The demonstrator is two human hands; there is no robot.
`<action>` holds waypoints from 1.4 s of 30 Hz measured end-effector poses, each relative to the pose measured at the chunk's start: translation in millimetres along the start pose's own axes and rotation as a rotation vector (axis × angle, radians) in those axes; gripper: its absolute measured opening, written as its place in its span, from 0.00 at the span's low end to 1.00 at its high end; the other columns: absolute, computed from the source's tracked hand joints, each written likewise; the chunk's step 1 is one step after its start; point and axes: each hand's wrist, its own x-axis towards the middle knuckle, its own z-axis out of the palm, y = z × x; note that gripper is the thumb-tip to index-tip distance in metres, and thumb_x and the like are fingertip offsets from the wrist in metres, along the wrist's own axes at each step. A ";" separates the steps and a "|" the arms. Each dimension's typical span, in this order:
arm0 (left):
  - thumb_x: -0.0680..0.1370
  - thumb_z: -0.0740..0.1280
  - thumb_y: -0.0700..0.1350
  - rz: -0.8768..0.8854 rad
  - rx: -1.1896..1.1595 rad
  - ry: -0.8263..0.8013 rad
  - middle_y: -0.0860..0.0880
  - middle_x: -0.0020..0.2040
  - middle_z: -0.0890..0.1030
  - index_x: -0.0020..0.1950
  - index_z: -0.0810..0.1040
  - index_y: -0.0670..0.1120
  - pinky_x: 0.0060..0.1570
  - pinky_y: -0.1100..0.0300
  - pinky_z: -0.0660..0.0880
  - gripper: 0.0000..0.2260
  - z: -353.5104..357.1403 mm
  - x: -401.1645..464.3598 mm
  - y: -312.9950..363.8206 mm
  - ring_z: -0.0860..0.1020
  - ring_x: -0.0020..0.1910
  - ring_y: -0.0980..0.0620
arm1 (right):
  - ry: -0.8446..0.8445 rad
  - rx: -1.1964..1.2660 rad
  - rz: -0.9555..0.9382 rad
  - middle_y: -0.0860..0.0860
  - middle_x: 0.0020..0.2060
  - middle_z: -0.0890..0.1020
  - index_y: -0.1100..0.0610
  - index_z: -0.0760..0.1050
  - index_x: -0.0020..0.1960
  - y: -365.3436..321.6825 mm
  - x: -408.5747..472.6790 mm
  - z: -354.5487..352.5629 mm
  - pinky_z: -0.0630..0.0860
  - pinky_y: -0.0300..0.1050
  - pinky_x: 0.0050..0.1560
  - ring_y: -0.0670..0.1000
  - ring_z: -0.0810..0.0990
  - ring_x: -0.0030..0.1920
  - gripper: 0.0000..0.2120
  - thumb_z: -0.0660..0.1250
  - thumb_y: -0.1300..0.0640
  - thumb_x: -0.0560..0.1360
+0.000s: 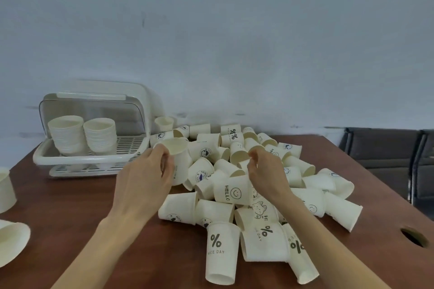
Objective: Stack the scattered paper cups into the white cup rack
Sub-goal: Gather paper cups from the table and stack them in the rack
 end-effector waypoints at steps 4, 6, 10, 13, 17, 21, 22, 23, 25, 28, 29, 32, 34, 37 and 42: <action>0.78 0.62 0.48 -0.025 -0.053 0.020 0.53 0.37 0.77 0.46 0.74 0.49 0.35 0.51 0.73 0.04 13.5 22.4 -3.8 0.75 0.34 0.49 | -0.015 -0.059 0.043 0.53 0.51 0.81 0.57 0.76 0.58 18.4 32.7 7.8 0.76 0.52 0.52 0.54 0.78 0.51 0.13 0.58 0.62 0.76; 0.78 0.63 0.48 -0.059 -0.108 0.032 0.54 0.37 0.77 0.46 0.74 0.49 0.37 0.50 0.74 0.04 21.4 34.1 -5.7 0.75 0.36 0.49 | -0.031 -0.084 0.083 0.54 0.50 0.81 0.56 0.75 0.57 25.0 49.1 12.0 0.77 0.54 0.51 0.56 0.78 0.50 0.13 0.58 0.62 0.76; 0.78 0.63 0.49 -0.074 -0.158 0.024 0.53 0.37 0.78 0.47 0.75 0.49 0.39 0.50 0.74 0.05 40.9 59.5 -2.1 0.76 0.38 0.48 | -0.079 -0.150 0.130 0.56 0.52 0.81 0.57 0.76 0.59 34.1 82.7 24.8 0.76 0.52 0.53 0.58 0.78 0.52 0.16 0.57 0.63 0.75; 0.79 0.62 0.49 -0.045 -0.145 0.013 0.51 0.38 0.79 0.47 0.75 0.49 0.41 0.48 0.74 0.06 57.4 79.7 4.1 0.77 0.39 0.46 | -0.087 -0.172 0.139 0.57 0.51 0.81 0.61 0.77 0.55 38.6 107.7 34.2 0.76 0.53 0.52 0.59 0.78 0.51 0.14 0.58 0.64 0.73; 0.79 0.61 0.49 -0.035 -0.124 -0.011 0.51 0.39 0.79 0.48 0.75 0.48 0.40 0.49 0.74 0.07 77.0 90.8 4.0 0.76 0.40 0.46 | -0.106 -0.232 0.140 0.59 0.43 0.81 0.64 0.78 0.45 42.6 145.3 47.2 0.76 0.51 0.46 0.61 0.78 0.47 0.10 0.59 0.64 0.73; 0.79 0.61 0.50 -0.055 -0.107 -0.029 0.52 0.39 0.79 0.48 0.76 0.48 0.40 0.51 0.73 0.07 86.6 98.6 -6.9 0.77 0.41 0.46 | -0.154 -0.282 0.181 0.56 0.32 0.72 0.59 0.65 0.31 48.3 185.6 62.8 0.64 0.43 0.32 0.59 0.73 0.40 0.12 0.56 0.65 0.73; 0.79 0.62 0.50 -0.036 -0.100 -0.019 0.52 0.38 0.79 0.47 0.75 0.48 0.40 0.50 0.74 0.07 86.2 101.5 -9.1 0.77 0.40 0.46 | -0.145 -0.262 0.196 0.57 0.35 0.73 0.59 0.65 0.32 50.2 194.9 66.5 0.65 0.42 0.35 0.59 0.73 0.41 0.12 0.56 0.65 0.74; 0.79 0.62 0.50 -0.014 -0.090 -0.008 0.52 0.38 0.79 0.47 0.75 0.48 0.39 0.50 0.74 0.07 84.8 103.6 -10.1 0.77 0.38 0.46 | -0.145 -0.250 0.213 0.59 0.39 0.74 0.59 0.64 0.33 50.4 202.9 70.0 0.67 0.45 0.39 0.60 0.74 0.42 0.11 0.56 0.64 0.74; 0.79 0.62 0.50 0.014 -0.077 0.007 0.52 0.37 0.78 0.46 0.75 0.49 0.38 0.50 0.74 0.07 81.2 104.2 -10.4 0.76 0.37 0.46 | -0.168 -0.244 0.247 0.61 0.47 0.75 0.60 0.65 0.37 50.2 215.3 78.5 0.72 0.50 0.46 0.60 0.74 0.46 0.07 0.57 0.62 0.74; 0.79 0.61 0.50 0.037 -0.056 0.002 0.53 0.37 0.77 0.46 0.75 0.49 0.36 0.51 0.73 0.07 80.2 102.3 -7.6 0.76 0.37 0.46 | -0.239 -0.246 0.314 0.59 0.53 0.75 0.59 0.67 0.47 49.4 226.5 90.6 0.73 0.56 0.60 0.62 0.75 0.55 0.03 0.58 0.60 0.74; 0.80 0.60 0.51 0.035 -0.049 -0.007 0.53 0.38 0.76 0.46 0.74 0.49 0.37 0.52 0.72 0.07 80.8 102.4 -7.6 0.75 0.37 0.47 | -0.262 -0.243 0.335 0.59 0.54 0.76 0.59 0.68 0.48 48.3 228.6 93.7 0.73 0.56 0.61 0.62 0.75 0.56 0.04 0.57 0.60 0.75; 0.80 0.60 0.50 0.030 -0.049 -0.014 0.53 0.38 0.76 0.47 0.74 0.49 0.38 0.50 0.72 0.07 80.6 104.7 -12.2 0.75 0.38 0.47 | -0.301 -0.225 0.374 0.59 0.54 0.77 0.60 0.70 0.51 47.4 232.3 102.0 0.73 0.52 0.58 0.61 0.75 0.57 0.06 0.57 0.62 0.75; 0.80 0.60 0.50 0.025 -0.060 -0.018 0.53 0.38 0.76 0.46 0.74 0.49 0.39 0.48 0.74 0.07 79.4 104.9 -14.9 0.76 0.38 0.47 | -0.296 -0.213 0.394 0.59 0.52 0.77 0.63 0.73 0.56 48.0 233.9 107.3 0.73 0.49 0.54 0.60 0.76 0.56 0.10 0.58 0.63 0.76; 0.79 0.60 0.50 0.002 -0.069 -0.030 0.53 0.39 0.78 0.46 0.74 0.49 0.40 0.47 0.74 0.07 77.9 105.4 -15.3 0.77 0.40 0.46 | -0.284 -0.182 0.399 0.57 0.44 0.75 0.63 0.72 0.53 46.3 234.7 110.5 0.70 0.46 0.47 0.57 0.73 0.48 0.07 0.58 0.65 0.76; 0.80 0.59 0.51 -0.045 -0.055 -0.053 0.53 0.41 0.79 0.48 0.74 0.50 0.43 0.48 0.75 0.07 75.2 108.2 -20.4 0.77 0.43 0.47 | -0.198 -0.002 0.447 0.54 0.36 0.70 0.60 0.66 0.37 43.3 235.1 105.2 0.69 0.45 0.44 0.56 0.71 0.46 0.09 0.60 0.65 0.76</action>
